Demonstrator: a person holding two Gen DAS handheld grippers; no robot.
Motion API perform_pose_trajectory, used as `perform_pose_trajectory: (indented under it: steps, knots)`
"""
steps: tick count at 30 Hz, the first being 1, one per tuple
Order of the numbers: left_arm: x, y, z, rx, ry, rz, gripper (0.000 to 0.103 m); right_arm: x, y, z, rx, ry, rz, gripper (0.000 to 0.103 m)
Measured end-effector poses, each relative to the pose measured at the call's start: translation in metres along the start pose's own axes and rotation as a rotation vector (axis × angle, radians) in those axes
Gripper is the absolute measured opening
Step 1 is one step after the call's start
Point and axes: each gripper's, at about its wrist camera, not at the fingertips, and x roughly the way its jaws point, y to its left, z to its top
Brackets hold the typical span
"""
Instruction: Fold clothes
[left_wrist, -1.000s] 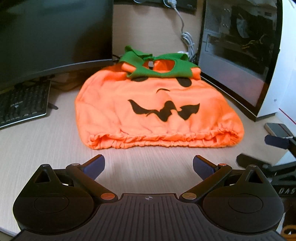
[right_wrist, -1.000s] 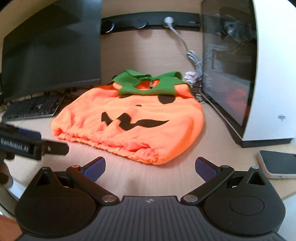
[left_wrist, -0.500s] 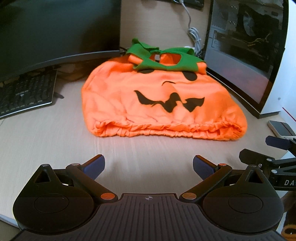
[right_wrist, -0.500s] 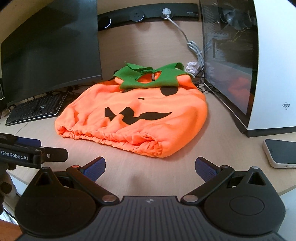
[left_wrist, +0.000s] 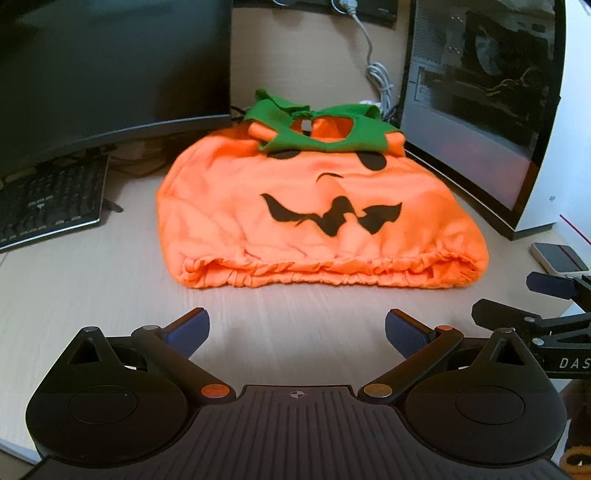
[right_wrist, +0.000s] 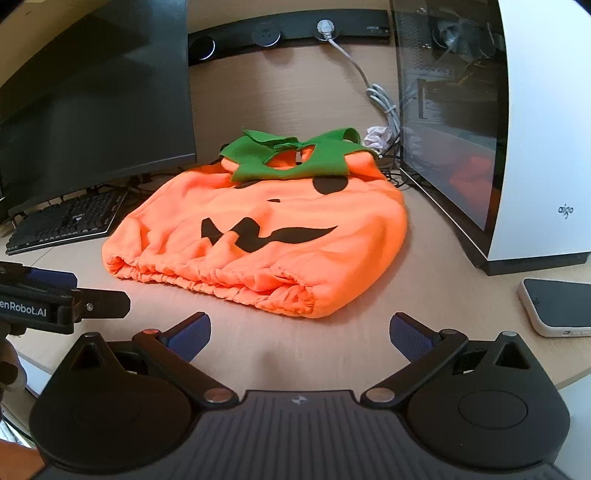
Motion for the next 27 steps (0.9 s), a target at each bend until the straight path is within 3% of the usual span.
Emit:
perform_pose_trajectory:
  steps: [27]
  knots:
    - [0.0053, 0.0034, 0.0022, -0.005, 0.01, 0.015, 0.103, 0.009, 0.0, 0.0024, -0.015, 0.007, 0.01, 0.103]
